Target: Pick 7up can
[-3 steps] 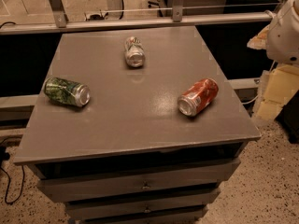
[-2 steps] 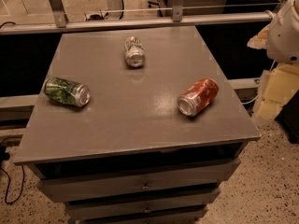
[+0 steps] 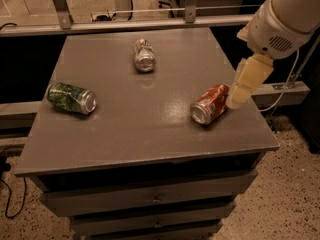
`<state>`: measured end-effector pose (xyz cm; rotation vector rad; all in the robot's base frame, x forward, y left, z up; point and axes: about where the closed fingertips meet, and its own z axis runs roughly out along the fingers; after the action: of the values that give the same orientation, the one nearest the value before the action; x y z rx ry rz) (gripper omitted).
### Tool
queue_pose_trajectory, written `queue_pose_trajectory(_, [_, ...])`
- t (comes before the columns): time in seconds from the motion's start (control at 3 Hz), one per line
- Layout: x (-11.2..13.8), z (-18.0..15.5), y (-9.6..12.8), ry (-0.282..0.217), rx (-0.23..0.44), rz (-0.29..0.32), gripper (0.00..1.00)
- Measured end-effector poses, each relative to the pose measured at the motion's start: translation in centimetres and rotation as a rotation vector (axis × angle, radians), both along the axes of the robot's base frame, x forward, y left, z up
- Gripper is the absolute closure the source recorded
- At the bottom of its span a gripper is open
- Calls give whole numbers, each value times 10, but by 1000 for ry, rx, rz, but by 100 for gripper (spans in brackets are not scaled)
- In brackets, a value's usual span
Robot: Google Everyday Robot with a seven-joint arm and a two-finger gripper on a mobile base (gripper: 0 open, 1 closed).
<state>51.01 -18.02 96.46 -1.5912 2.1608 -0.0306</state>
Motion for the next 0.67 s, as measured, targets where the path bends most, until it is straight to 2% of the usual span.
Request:
queue_pose_trajectory(0.33, [55,-5,45,-80,118,-42,0])
queue_pose_trajectory(0.67, [57,-6,46,-82,125,-44,0])
